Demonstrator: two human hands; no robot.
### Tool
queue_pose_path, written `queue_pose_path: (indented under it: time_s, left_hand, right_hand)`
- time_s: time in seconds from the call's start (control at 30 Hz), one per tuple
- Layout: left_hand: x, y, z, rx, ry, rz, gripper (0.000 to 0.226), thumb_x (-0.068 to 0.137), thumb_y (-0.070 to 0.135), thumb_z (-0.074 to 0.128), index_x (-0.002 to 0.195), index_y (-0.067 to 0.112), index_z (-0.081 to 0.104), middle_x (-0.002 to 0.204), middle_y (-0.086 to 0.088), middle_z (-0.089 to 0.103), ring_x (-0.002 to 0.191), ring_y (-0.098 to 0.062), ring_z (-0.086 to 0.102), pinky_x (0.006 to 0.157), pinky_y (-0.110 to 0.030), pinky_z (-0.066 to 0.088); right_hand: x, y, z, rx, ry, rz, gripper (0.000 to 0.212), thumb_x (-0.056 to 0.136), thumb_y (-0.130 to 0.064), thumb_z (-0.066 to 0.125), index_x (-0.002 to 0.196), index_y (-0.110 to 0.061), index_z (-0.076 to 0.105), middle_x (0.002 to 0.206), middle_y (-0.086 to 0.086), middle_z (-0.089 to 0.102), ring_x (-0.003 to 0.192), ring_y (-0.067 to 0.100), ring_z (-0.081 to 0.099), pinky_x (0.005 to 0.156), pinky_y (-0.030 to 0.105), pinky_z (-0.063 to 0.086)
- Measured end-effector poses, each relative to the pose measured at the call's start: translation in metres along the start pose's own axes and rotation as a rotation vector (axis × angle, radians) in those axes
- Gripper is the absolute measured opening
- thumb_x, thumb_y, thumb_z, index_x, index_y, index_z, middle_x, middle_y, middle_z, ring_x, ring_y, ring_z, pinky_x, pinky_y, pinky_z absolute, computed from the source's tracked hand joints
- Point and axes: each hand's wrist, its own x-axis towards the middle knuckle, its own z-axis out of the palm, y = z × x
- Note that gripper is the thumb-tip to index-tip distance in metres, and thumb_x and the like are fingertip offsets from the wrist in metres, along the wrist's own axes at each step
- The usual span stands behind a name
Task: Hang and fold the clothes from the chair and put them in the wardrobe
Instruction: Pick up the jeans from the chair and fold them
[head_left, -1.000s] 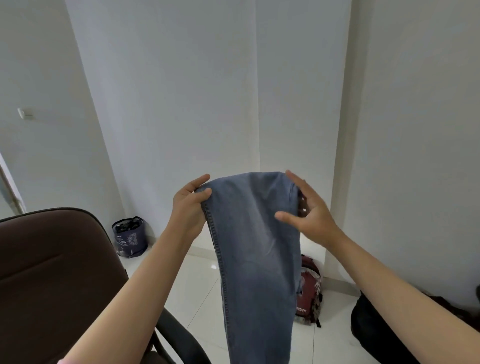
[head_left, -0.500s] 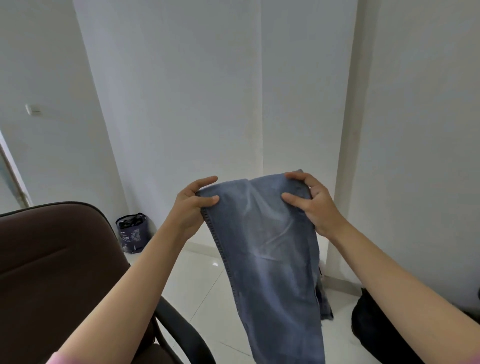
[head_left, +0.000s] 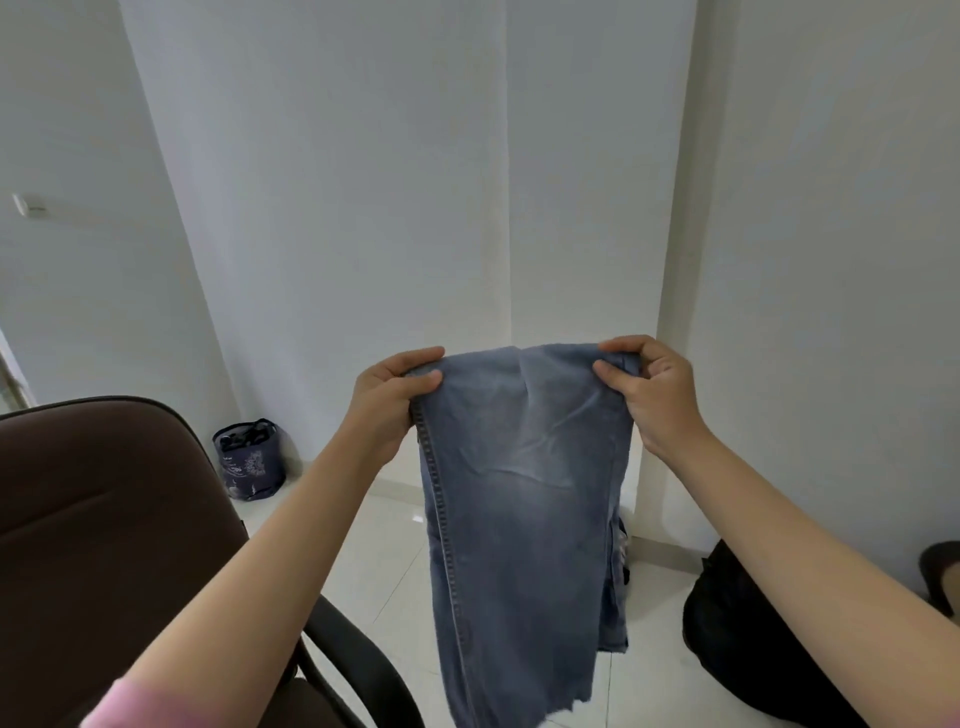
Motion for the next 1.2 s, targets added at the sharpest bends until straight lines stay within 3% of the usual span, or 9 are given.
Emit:
queue_pose_path:
  time_s: [0.33, 0.5, 0.6, 0.67, 0.73, 0.83, 0.93, 1.07, 1.2]
  left_hand:
    - [0.002, 0.008, 0.013, -0.079, 0.140, 0.087, 0.030, 0.087, -0.005, 0.057, 0.098, 0.020, 0.070, 0.101, 0.000, 0.067, 0.092, -0.016, 0.062, 0.077, -0.025, 0.052]
    - [0.003, 0.007, 0.001, 0.058, -0.031, 0.216, 0.033, 0.090, -0.005, 0.051, 0.101, 0.022, 0.066, 0.105, -0.001, 0.064, 0.097, -0.017, 0.059, 0.080, -0.029, 0.052]
    - [0.002, 0.013, -0.004, 0.081, -0.202, 0.270, 0.045, 0.084, -0.013, 0.055, 0.092, 0.027, 0.074, 0.104, 0.002, 0.068, 0.100, -0.015, 0.063, 0.080, -0.027, 0.053]
    - [0.004, 0.021, -0.004, 0.108, -0.205, 0.281, 0.046, 0.084, -0.015, 0.055, 0.081, 0.026, 0.078, 0.096, 0.004, 0.072, 0.096, -0.015, 0.066, 0.077, -0.024, 0.054]
    - [0.007, 0.028, -0.005, 0.134, -0.169, 0.301, 0.046, 0.084, -0.013, 0.056, 0.077, 0.027, 0.078, 0.092, 0.004, 0.072, 0.093, -0.014, 0.066, 0.075, -0.023, 0.054]
    - [0.011, 0.028, -0.010, 0.089, -0.130, 0.310, 0.050, 0.084, -0.014, 0.054, 0.087, 0.030, 0.077, 0.104, 0.001, 0.070, 0.102, -0.016, 0.064, 0.081, -0.023, 0.052]
    - [0.009, 0.019, -0.010, -0.031, -0.183, 0.256, 0.049, 0.085, -0.012, 0.053, 0.101, 0.030, 0.074, 0.113, 0.004, 0.069, 0.109, -0.013, 0.062, 0.084, -0.021, 0.051]
    - [0.002, 0.005, -0.006, -0.220, -0.250, 0.077, 0.052, 0.083, -0.014, 0.051, 0.121, 0.020, 0.062, 0.115, 0.005, 0.068, 0.108, -0.013, 0.063, 0.086, -0.024, 0.054]
    - [0.004, 0.002, -0.009, -0.210, -0.106, 0.062, 0.044, 0.082, -0.017, 0.051, 0.114, 0.011, 0.064, 0.101, 0.005, 0.070, 0.094, -0.012, 0.065, 0.080, -0.022, 0.056]
  right_hand:
    - [-0.005, -0.003, 0.009, 0.049, 0.087, -0.061, 0.028, 0.084, 0.004, 0.065, 0.086, -0.023, 0.069, 0.089, -0.011, 0.068, 0.086, -0.003, 0.063, 0.084, 0.016, 0.049]
    - [0.004, -0.009, 0.007, -0.191, -0.046, -0.152, 0.034, 0.090, -0.008, 0.061, 0.116, -0.031, 0.059, 0.111, -0.008, 0.063, 0.094, 0.007, 0.061, 0.093, 0.024, 0.050]
    - [0.013, -0.021, 0.004, 0.086, -0.169, -0.057, 0.059, 0.082, -0.001, 0.068, 0.126, -0.035, 0.049, 0.119, 0.004, 0.060, 0.103, 0.018, 0.063, 0.090, 0.030, 0.052]
    - [0.015, -0.025, 0.006, 0.389, -0.270, 0.059, 0.071, 0.069, -0.001, 0.074, 0.126, -0.035, 0.048, 0.117, 0.006, 0.059, 0.101, 0.019, 0.064, 0.083, 0.028, 0.054]
    - [0.017, -0.024, 0.008, 0.499, -0.394, 0.140, 0.074, 0.058, -0.005, 0.077, 0.121, -0.035, 0.054, 0.114, 0.006, 0.061, 0.097, 0.019, 0.064, 0.077, 0.028, 0.055]
    - [0.021, -0.020, 0.006, 0.243, -0.468, 0.129, 0.056, 0.053, -0.004, 0.080, 0.100, -0.031, 0.068, 0.102, 0.000, 0.067, 0.092, 0.018, 0.066, 0.072, 0.029, 0.058]
    - [0.028, -0.026, 0.003, 0.251, -0.315, 0.093, 0.043, 0.070, 0.014, 0.068, 0.084, -0.026, 0.070, 0.080, -0.003, 0.069, 0.077, 0.013, 0.066, 0.068, 0.025, 0.057]
    - [0.024, -0.022, 0.014, 0.518, -0.243, 0.164, 0.037, 0.084, 0.001, 0.061, 0.101, -0.031, 0.067, 0.089, 0.000, 0.069, 0.082, 0.015, 0.067, 0.072, 0.027, 0.056]
    - [0.016, -0.012, 0.015, 0.366, -0.329, 0.170, 0.050, 0.081, 0.009, 0.060, 0.114, -0.029, 0.063, 0.085, 0.005, 0.067, 0.082, 0.016, 0.066, 0.073, 0.027, 0.055]
